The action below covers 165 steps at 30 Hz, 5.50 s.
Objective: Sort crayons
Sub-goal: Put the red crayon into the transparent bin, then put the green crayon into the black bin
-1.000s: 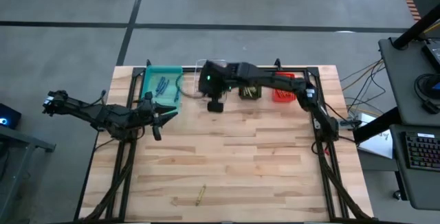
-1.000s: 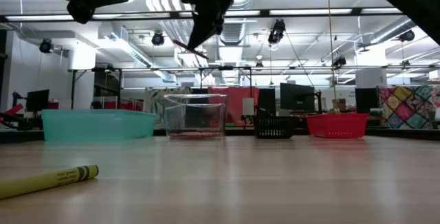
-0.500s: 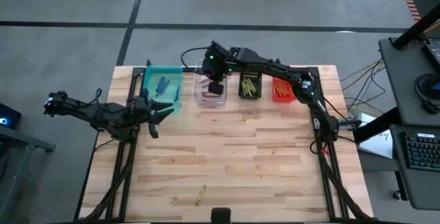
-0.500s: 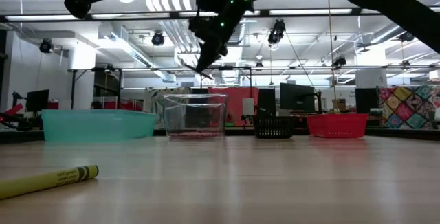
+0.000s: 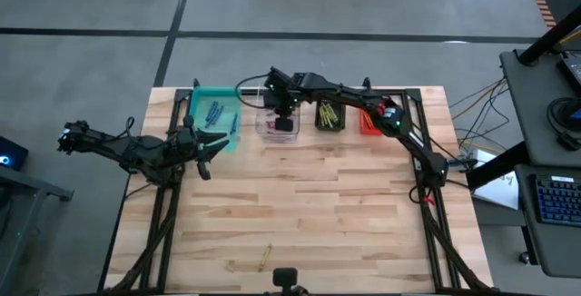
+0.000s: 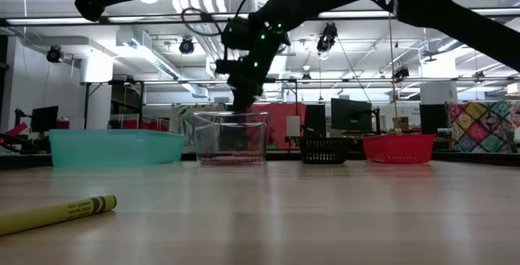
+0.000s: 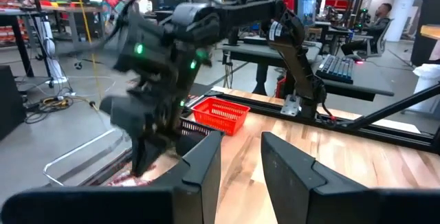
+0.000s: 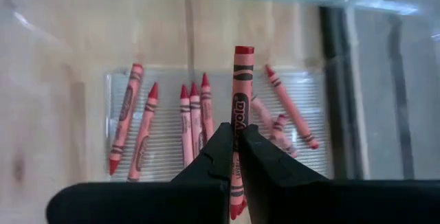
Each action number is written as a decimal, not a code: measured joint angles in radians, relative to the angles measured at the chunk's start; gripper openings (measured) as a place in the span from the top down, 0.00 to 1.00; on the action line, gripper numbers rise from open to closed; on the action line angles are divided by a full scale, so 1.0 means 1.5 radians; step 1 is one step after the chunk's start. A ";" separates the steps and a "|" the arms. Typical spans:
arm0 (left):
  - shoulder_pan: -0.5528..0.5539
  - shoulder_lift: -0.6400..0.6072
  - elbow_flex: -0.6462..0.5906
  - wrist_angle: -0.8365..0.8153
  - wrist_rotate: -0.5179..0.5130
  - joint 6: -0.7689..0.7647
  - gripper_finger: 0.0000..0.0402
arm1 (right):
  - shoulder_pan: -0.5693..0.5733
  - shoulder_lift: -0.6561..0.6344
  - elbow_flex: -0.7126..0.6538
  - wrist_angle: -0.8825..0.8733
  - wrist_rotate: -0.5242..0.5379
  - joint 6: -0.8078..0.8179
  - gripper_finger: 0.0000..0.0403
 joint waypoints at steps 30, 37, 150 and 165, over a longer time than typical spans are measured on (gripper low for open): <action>0.000 0.000 0.000 -0.001 0.000 0.000 0.78 | 0.000 0.056 0.031 0.003 0.006 -0.015 0.94; 0.000 0.000 0.000 -0.001 0.000 0.000 0.78 | 0.000 0.056 0.031 -0.005 0.004 -0.003 0.84; -0.428 1.157 0.549 -0.267 -0.140 -0.854 0.79 | 0.776 -0.383 -0.352 -0.160 0.316 0.902 0.86; -0.428 1.043 0.524 -0.378 -0.155 -0.773 0.99 | 0.784 -0.383 -0.424 0.020 0.355 0.742 0.86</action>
